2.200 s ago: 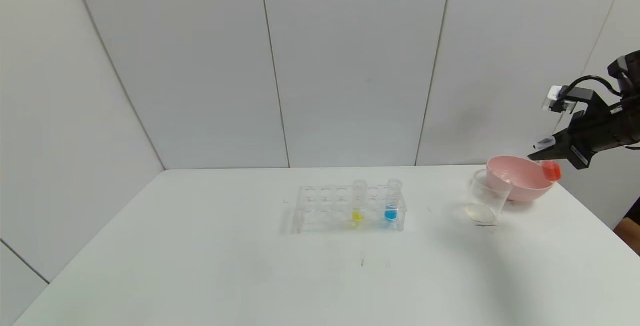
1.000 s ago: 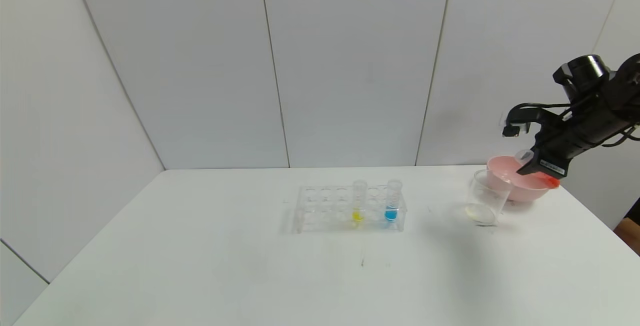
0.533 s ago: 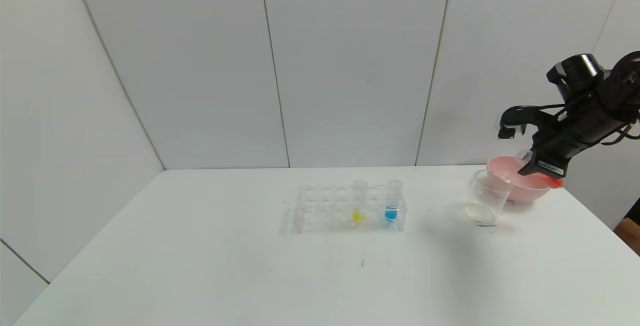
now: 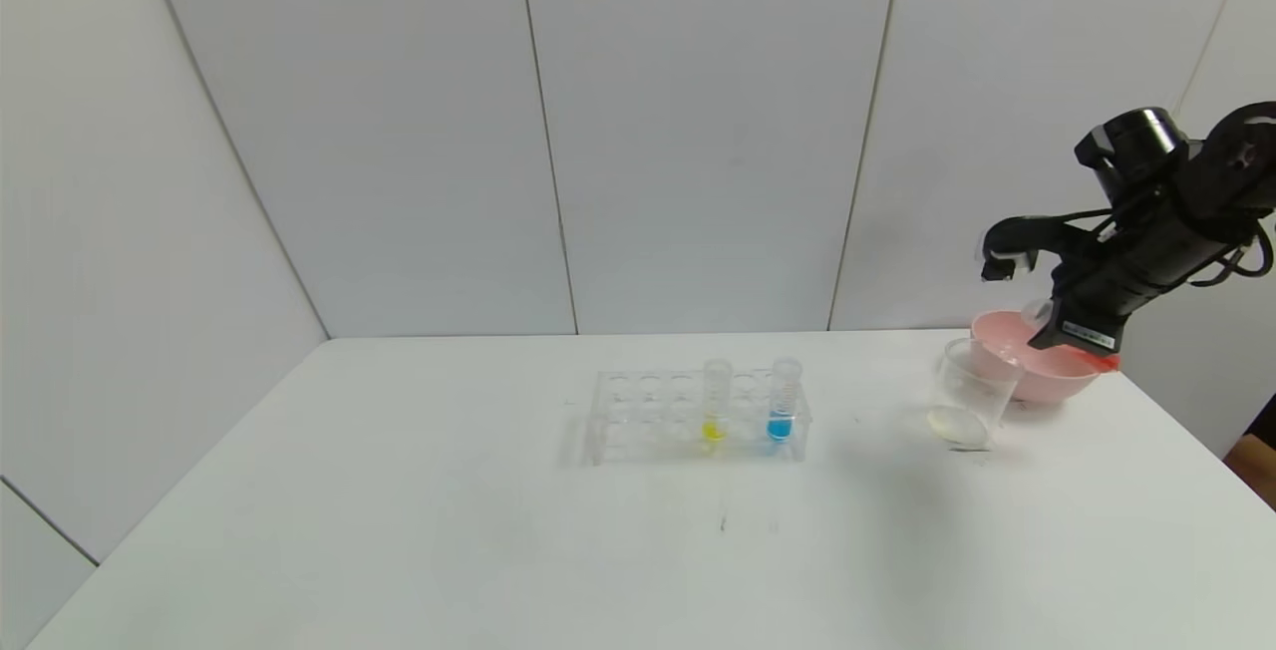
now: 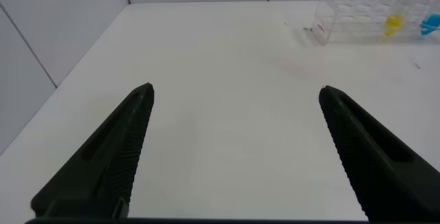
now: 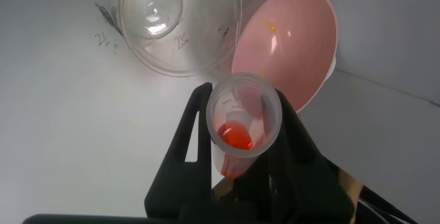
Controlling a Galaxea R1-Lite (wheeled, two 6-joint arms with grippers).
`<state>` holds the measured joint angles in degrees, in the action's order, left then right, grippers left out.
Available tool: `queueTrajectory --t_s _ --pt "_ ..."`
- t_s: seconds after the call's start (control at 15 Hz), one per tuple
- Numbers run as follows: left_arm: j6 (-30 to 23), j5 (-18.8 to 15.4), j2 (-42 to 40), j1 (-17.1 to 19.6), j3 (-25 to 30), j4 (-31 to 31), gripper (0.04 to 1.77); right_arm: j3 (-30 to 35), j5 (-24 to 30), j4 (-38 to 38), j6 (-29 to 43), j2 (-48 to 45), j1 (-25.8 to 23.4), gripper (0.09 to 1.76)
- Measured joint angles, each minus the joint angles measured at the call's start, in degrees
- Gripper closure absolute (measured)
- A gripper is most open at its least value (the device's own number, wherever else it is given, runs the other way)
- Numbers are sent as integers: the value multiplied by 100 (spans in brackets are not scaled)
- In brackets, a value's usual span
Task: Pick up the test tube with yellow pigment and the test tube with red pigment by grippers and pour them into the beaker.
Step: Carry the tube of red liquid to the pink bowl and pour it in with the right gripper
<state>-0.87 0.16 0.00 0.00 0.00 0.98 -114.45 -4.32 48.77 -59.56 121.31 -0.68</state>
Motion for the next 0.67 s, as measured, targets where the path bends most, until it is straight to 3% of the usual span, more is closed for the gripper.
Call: queueTrajectory --t_s 0.67 --pt "0 0 0 0 0 0 9 -16 -611 44 -54 77 184 132"
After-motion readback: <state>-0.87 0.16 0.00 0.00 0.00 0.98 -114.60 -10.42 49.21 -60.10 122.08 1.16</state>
